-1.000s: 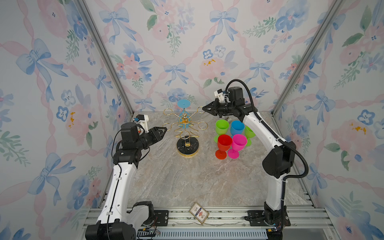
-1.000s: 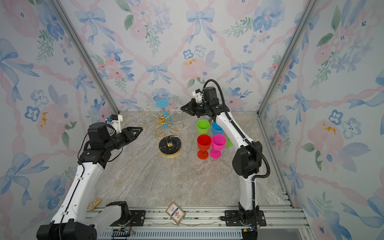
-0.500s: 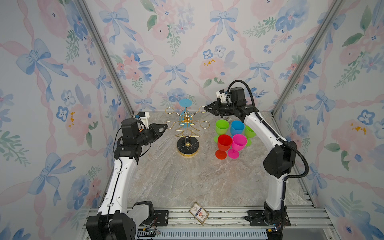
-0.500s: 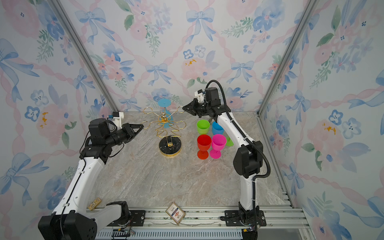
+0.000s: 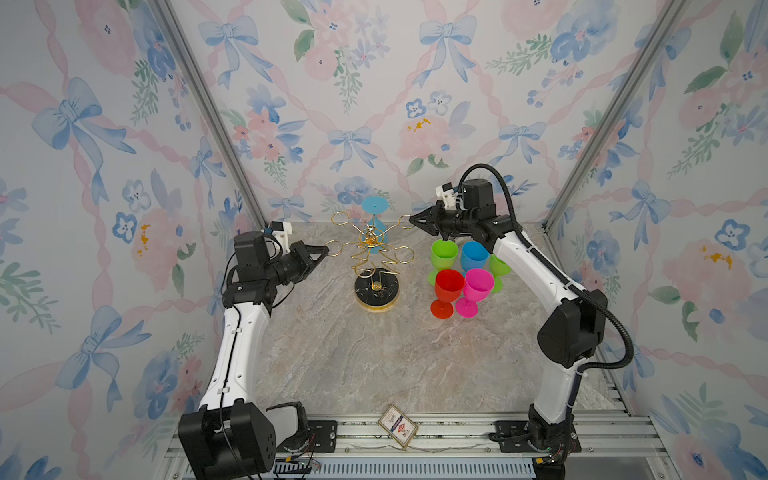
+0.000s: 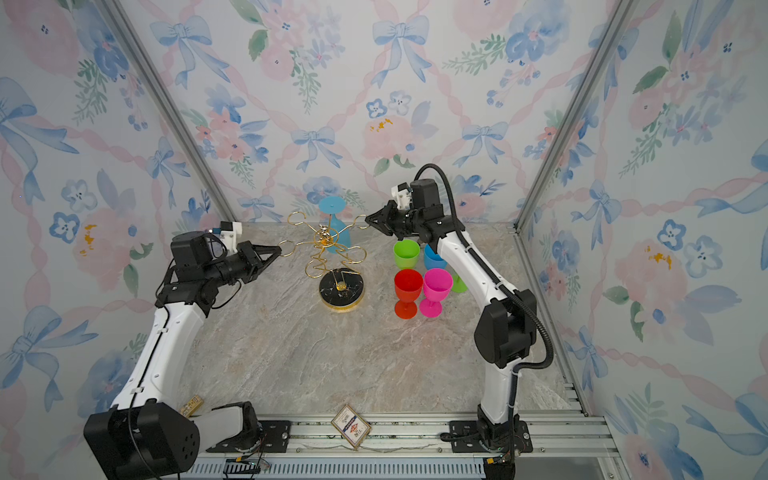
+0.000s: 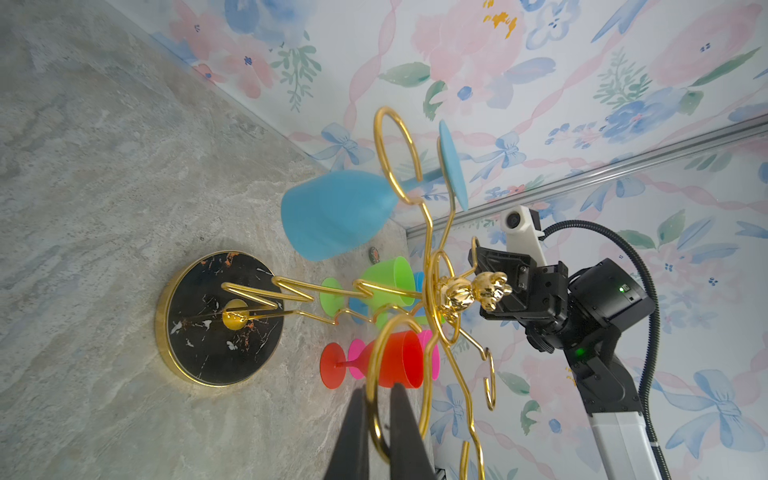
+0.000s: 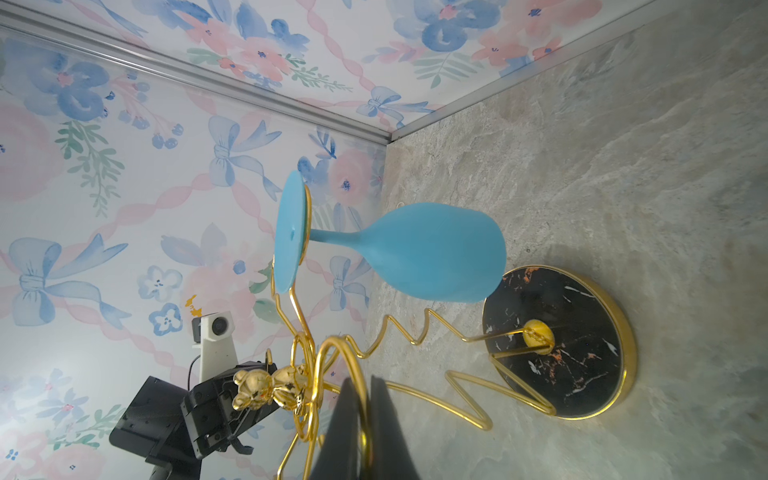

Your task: Take the wine glass off the wine glass rack

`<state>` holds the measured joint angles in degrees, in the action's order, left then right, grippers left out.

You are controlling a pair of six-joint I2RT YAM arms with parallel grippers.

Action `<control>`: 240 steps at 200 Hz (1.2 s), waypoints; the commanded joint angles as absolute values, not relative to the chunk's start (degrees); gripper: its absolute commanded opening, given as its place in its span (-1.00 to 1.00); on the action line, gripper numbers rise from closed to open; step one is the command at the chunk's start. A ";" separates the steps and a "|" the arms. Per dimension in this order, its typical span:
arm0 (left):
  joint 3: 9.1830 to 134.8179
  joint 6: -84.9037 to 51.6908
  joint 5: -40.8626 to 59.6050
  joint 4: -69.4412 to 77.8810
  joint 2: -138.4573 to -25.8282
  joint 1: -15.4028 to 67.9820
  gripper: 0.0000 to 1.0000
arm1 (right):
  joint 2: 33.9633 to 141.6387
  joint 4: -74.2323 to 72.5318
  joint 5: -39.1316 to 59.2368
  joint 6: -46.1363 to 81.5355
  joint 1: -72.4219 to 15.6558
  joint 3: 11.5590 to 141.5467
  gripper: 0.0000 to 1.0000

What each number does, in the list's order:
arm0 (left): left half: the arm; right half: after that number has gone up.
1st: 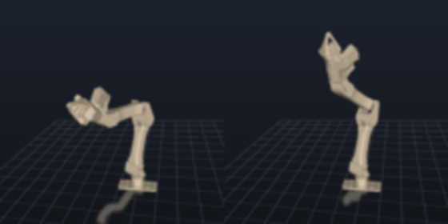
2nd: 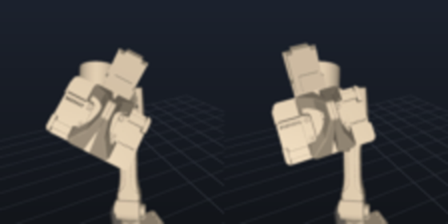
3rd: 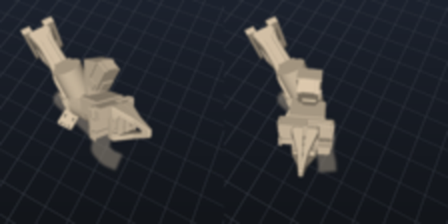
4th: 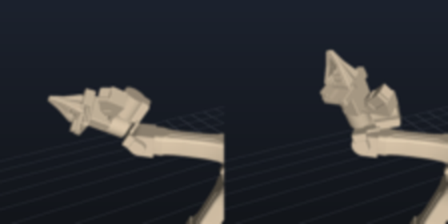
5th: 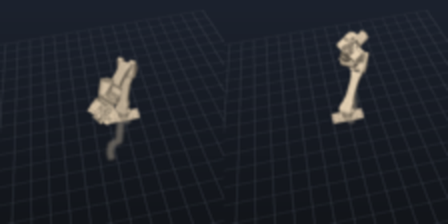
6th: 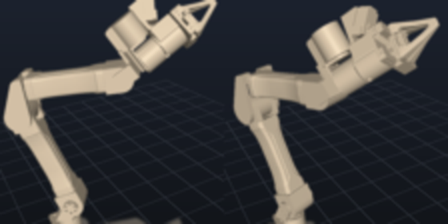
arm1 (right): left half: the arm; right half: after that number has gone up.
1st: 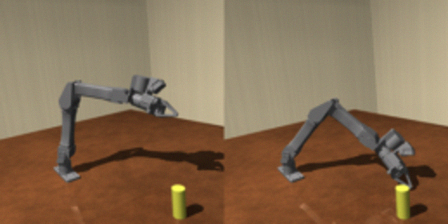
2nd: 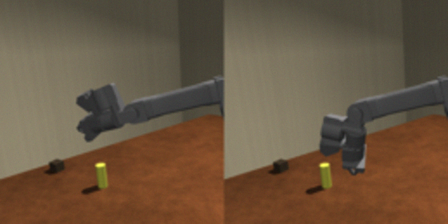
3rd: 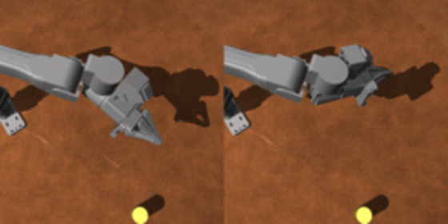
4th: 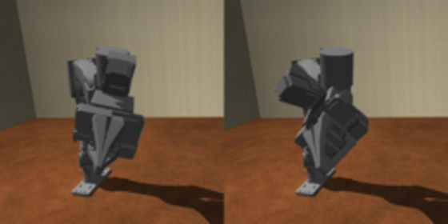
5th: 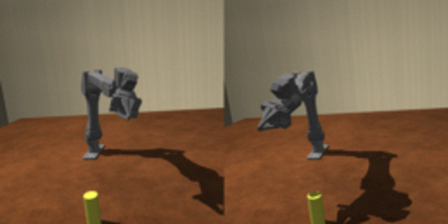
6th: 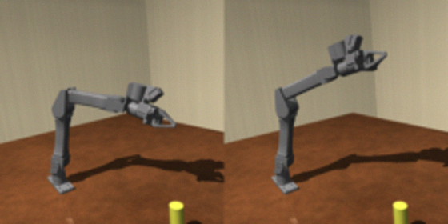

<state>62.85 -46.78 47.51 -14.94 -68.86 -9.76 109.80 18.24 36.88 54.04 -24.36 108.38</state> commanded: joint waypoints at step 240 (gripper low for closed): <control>71.12 -41.08 48.70 -10.63 -74.70 -17.31 -0.91 | 99.00 8.65 31.25 62.34 -33.94 97.77 -0.96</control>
<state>68.16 -43.88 46.98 -15.27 -74.50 -17.41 99.72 13.89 27.14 63.72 -33.17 95.64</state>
